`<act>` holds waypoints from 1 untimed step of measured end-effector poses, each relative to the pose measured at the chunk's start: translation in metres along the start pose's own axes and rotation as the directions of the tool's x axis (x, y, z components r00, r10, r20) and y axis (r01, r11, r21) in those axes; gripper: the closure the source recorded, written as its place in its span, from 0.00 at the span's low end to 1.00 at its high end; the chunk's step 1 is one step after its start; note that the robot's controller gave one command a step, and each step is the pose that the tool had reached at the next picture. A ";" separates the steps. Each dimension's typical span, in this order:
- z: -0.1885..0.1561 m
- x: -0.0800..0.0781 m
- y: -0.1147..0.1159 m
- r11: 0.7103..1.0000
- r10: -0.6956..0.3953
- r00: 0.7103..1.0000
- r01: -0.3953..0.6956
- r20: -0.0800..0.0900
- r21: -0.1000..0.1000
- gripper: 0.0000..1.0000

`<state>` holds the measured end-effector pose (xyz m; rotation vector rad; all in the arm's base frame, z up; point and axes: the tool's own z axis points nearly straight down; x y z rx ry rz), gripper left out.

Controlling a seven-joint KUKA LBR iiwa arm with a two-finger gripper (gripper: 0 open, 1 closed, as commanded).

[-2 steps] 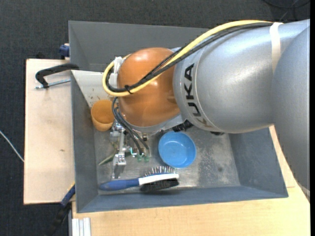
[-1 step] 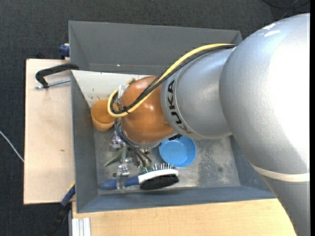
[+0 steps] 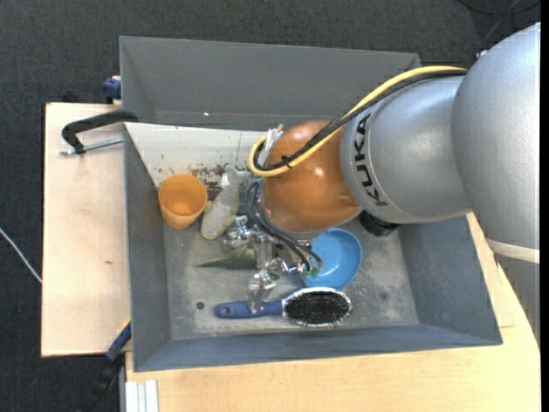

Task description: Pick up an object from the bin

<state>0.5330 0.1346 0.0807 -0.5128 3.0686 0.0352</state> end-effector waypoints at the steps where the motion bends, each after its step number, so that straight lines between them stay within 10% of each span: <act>1: -0.003 0.000 -0.006 1.000 -0.004 1.000 0.004 -0.006 0.011 1.00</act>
Offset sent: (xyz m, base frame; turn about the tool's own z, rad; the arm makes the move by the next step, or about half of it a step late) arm 0.0000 0.0000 0.0000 0.0000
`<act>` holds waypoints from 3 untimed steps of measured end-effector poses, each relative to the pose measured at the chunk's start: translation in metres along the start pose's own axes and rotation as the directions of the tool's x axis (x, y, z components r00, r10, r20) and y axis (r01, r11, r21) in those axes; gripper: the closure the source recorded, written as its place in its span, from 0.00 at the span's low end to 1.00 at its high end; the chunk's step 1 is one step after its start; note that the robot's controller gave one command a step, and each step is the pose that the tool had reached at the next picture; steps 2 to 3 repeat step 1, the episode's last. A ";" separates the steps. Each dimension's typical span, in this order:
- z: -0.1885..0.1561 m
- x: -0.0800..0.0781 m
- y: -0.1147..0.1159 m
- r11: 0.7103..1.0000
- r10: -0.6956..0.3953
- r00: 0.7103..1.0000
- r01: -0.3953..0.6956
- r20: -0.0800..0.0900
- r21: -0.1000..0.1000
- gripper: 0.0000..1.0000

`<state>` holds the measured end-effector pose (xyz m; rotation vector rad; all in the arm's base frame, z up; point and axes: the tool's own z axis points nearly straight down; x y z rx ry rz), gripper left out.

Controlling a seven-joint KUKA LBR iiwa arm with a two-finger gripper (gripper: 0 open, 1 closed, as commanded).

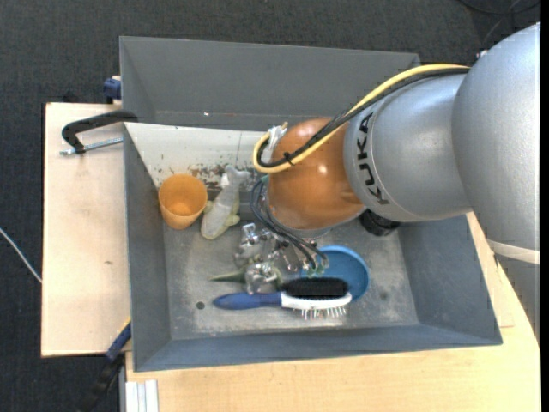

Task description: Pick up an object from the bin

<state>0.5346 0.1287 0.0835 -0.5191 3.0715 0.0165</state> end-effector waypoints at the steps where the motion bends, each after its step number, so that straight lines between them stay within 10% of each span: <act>1: -0.147 -0.019 -0.006 0.996 -0.085 0.996 0.085 -0.013 0.006 1.00; 3: -0.147 -0.019 -0.006 0.996 -0.085 0.996 0.085 -0.013 0.006 1.00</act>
Offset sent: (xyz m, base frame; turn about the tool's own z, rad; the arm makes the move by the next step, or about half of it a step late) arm 0.0133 -0.0030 0.1414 -0.0859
